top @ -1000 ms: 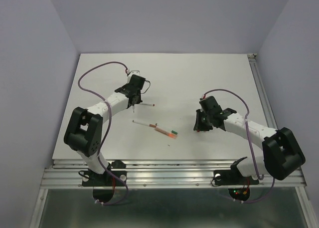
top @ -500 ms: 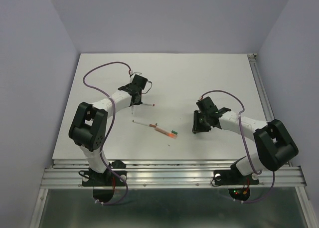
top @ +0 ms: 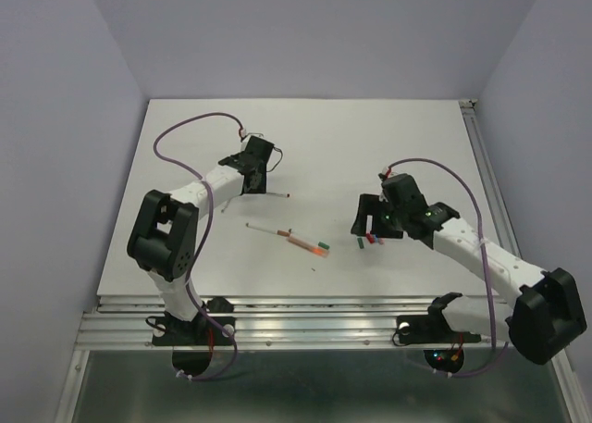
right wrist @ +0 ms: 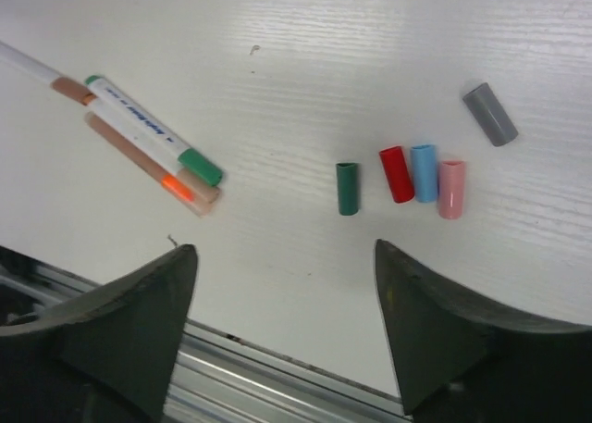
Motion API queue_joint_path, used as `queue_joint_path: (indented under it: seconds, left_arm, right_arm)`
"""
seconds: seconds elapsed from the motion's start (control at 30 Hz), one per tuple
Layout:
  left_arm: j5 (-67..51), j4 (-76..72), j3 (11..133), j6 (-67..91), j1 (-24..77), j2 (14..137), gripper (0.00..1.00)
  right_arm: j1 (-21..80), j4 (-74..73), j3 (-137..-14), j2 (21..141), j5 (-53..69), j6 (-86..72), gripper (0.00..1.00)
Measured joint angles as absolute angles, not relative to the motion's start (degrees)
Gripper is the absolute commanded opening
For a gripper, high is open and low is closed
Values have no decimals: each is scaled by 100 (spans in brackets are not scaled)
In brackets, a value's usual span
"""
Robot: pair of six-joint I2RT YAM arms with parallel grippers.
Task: Open the pen caps
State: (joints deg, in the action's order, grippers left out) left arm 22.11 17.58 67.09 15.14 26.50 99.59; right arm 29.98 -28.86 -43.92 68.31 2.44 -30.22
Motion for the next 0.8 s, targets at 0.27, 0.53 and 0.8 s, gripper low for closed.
queue_joint_path:
  seconds: [0.27,0.53,0.8]
  left_arm:
    - [1638,2091,6718,2222,2652,9306,85]
    - [1452,2947,6355,4554,2711,8344,83]
    - [1100,3485,5811,6235,3087,9035,83]
  right_arm:
    - [2998,-3140,-4462,5795,360,-3048,100]
    - [2998,-3441,-4462,5443,-95,-3120,100]
    - [2998,-3605,-4456,5360,-346,-3131,100]
